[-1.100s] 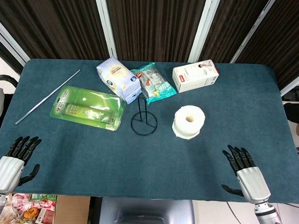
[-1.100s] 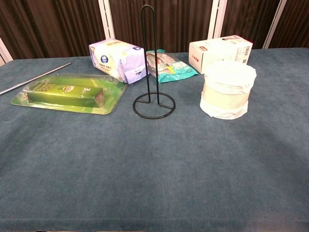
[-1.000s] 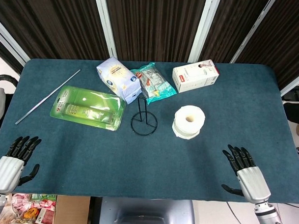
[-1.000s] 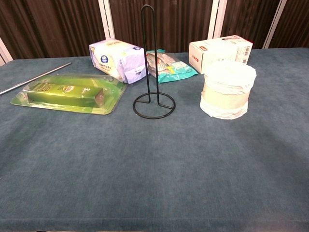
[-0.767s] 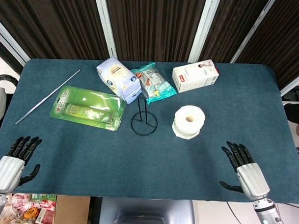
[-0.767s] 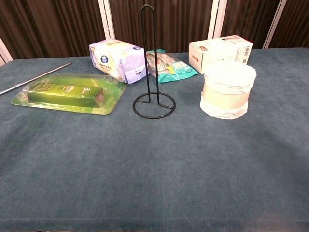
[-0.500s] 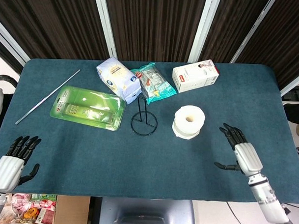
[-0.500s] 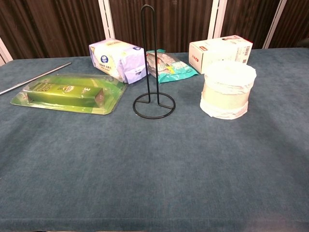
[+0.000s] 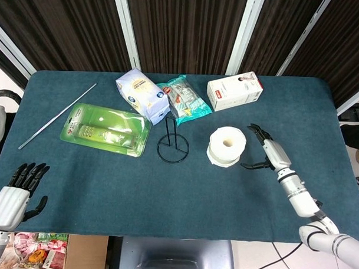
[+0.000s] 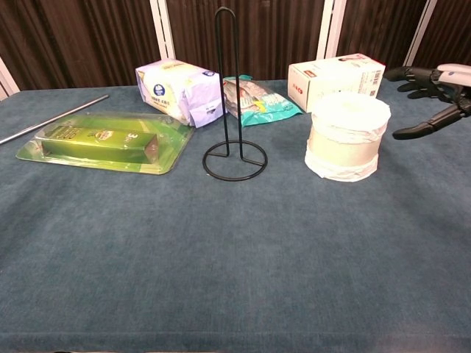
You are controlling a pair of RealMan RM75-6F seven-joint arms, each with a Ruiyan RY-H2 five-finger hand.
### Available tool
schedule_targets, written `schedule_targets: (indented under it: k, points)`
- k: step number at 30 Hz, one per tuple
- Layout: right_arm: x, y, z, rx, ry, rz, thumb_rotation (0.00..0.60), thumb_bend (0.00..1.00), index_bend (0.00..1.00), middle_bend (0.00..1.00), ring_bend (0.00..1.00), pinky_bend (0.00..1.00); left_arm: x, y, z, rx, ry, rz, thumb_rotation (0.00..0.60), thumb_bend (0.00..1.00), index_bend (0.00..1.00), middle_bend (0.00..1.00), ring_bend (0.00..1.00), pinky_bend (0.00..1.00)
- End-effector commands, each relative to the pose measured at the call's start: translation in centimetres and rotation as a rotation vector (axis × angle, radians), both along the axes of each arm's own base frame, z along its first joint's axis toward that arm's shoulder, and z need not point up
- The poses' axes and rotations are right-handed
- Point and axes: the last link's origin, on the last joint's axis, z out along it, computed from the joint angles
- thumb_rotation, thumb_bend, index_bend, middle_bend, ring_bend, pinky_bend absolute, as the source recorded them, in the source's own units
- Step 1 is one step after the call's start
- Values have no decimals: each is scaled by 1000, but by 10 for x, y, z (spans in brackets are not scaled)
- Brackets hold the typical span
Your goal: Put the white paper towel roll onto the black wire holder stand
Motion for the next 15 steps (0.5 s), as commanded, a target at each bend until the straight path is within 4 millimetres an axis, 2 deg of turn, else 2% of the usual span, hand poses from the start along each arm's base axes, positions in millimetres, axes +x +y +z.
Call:
schedule_targets:
  k: [1, 15]
  points:
    - [4, -8, -7, 15, -26, -10, 600, 134, 0, 0, 0, 0, -1, 0, 0, 2, 1, 3, 600, 463, 0, 63, 22, 73]
    - [14, -27, -32, 82, -27, -37, 600, 135, 0, 0, 0, 0, -2, 1, 1, 6, 1, 11, 600, 463, 0, 63, 22, 72]
